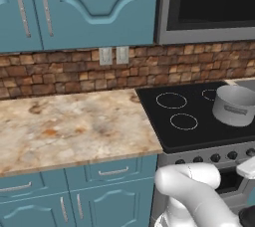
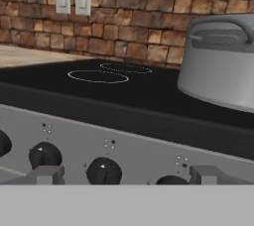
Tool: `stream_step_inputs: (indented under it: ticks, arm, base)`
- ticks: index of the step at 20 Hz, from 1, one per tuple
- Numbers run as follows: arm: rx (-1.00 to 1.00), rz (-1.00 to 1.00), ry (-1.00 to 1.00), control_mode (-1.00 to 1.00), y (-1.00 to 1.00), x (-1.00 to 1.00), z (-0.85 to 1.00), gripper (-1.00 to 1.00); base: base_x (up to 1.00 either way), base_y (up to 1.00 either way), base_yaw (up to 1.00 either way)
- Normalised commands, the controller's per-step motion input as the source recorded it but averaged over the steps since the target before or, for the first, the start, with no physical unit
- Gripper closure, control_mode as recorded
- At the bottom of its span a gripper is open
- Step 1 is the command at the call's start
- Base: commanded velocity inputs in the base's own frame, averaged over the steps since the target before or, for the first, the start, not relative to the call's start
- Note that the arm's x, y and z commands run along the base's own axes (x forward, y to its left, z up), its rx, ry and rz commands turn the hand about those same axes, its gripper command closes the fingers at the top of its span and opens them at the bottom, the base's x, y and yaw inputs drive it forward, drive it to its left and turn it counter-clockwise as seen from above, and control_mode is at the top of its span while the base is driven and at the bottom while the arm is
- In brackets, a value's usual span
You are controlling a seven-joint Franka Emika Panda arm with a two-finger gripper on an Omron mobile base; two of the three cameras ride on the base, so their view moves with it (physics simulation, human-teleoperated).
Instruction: Turn on the front right burner of the stove.
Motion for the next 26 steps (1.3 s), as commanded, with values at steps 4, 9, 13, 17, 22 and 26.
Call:
stream_step_inputs:
  ticks: [4,9,13,17,22,26]
  arm:
    - [0.02,0.0,0.0,-1.0,0.0,0.04,-0.36,-1.0]
    - [0.06,0.0,0.0,-1.0,-0.02,0.14,-0.31,-1.0]
    - [0.11,0.0,0.01,-1.0,-0.19,0.29,-0.25,-1.0]
    - [0.09,0.0,0.02,-1.0,-0.24,0.31,-0.23,-1.0]
    - [0.04,0.0,0.01,-1.0,-0.26,0.21,-0.26,-1.0]
    - [0.03,0.0,0.0,-1.0,-0.19,0.11,-0.26,-1.0]
  base:
    - [0.0,0.0,0.0]
    - [0.0,0.0,0.0]
    - [0.0,0.0,0.0]
    - [0.0,0.0,0.0]
    - [0.0,0.0,0.0]
    - [0.0,0.0,0.0]
